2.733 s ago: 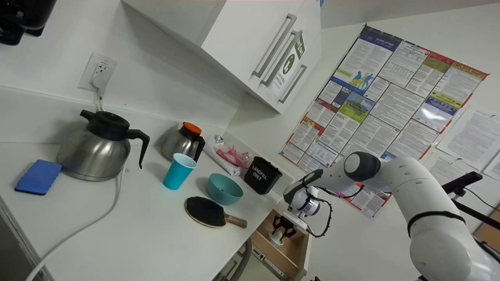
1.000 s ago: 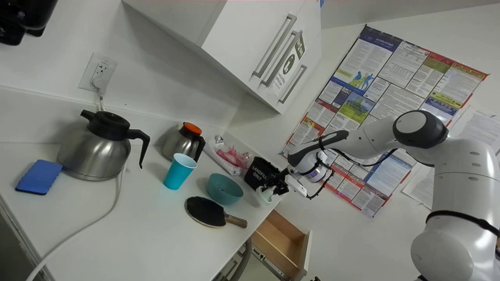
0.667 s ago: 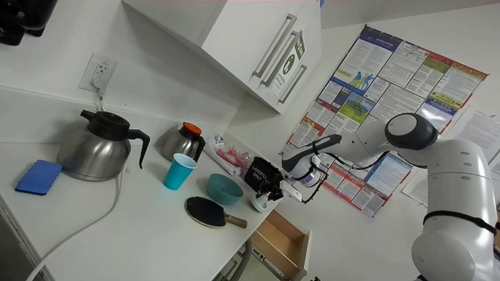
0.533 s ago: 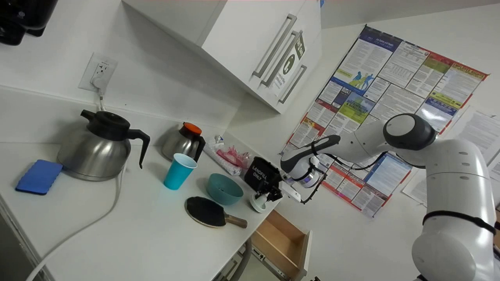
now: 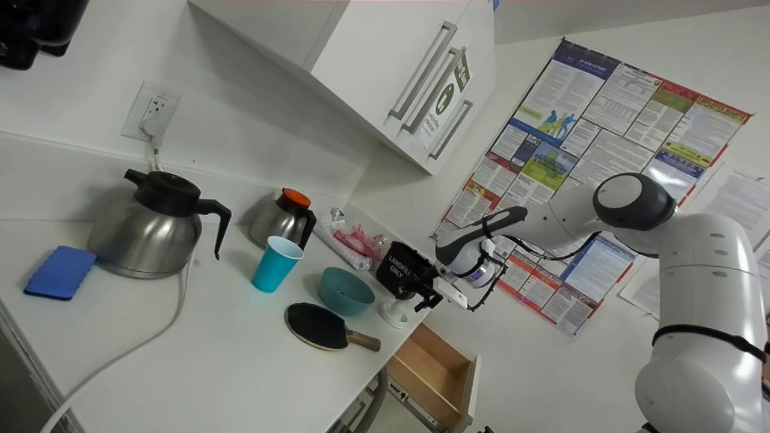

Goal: Take the object out of the drawer then close the drawer

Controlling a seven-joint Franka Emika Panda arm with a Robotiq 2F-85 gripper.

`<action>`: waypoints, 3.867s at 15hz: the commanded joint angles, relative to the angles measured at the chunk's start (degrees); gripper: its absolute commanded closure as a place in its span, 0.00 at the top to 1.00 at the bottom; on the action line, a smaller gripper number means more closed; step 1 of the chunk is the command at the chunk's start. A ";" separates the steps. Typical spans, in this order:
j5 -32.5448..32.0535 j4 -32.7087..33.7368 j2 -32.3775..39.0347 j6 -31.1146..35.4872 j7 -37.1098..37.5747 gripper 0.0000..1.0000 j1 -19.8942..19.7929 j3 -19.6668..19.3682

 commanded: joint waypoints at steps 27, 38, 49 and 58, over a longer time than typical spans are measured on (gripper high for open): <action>24.13 -13.39 -9.39 -17.03 -31.19 1.00 -22.32 -12.76; 47.62 -6.46 -0.91 -32.92 -54.18 1.00 -33.90 -16.87; 47.94 9.66 14.58 -44.35 -51.39 0.12 -38.82 -16.65; 48.30 11.84 18.11 -44.17 -52.58 0.01 -38.09 -16.72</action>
